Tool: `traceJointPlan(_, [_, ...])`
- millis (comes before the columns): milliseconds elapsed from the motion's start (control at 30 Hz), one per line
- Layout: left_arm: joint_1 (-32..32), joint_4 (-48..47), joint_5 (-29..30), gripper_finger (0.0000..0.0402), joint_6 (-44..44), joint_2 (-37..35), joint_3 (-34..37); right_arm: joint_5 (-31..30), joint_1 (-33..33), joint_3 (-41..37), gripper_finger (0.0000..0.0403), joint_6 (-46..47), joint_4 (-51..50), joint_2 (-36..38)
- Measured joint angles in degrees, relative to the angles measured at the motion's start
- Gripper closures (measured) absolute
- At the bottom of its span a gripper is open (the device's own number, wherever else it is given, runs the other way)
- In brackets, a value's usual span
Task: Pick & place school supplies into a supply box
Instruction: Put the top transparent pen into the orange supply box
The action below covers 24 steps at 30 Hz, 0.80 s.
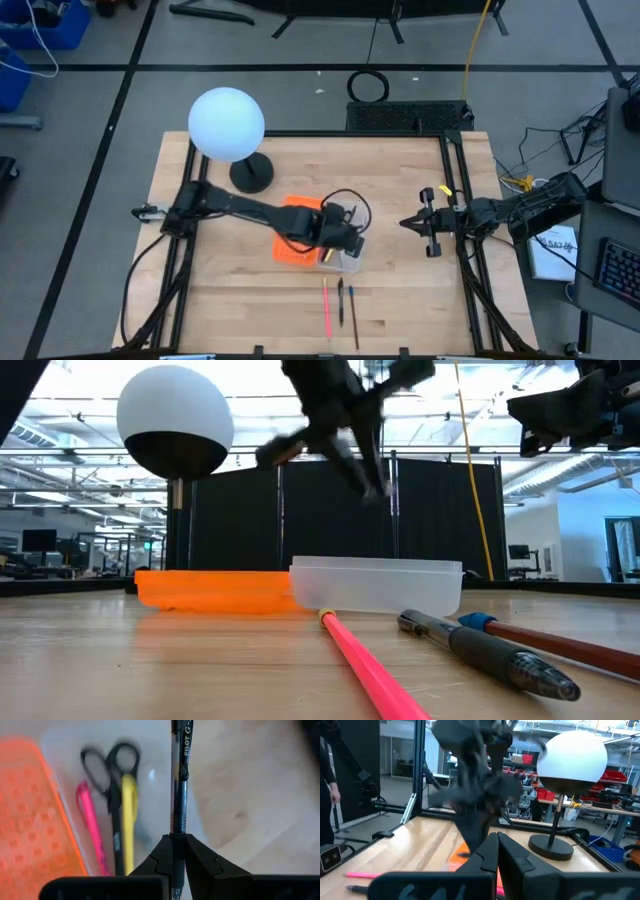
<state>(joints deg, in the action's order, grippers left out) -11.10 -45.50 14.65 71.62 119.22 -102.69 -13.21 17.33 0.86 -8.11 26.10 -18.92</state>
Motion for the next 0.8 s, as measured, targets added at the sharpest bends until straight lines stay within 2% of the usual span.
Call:
traceJointPlan(133, [1.56,-0.27,-3.73,0.0371,0.16,2.88,0.02,0.02,0.02,0.00,0.0403,0.40,-0.19,-0.02])
traceJointPlan(300, [2.58,-1.46,-4.21,0.0372,0.47,5.57,0.03,0.38,0.00,0.00,0.0403,2.92,-0.13,0.00])
traceJointPlan(500, [2.82,-0.75,-5.35,0.0372,1.78,7.62,0.02,4.44,0.00,0.00,0.0403,2.94,0.65,-0.06])
traceJointPlan(800, [1.94,-1.33,-5.70,0.0389,2.25,8.45,0.00,4.66,0.00,0.00,0.0403,2.98,0.65,-0.26])
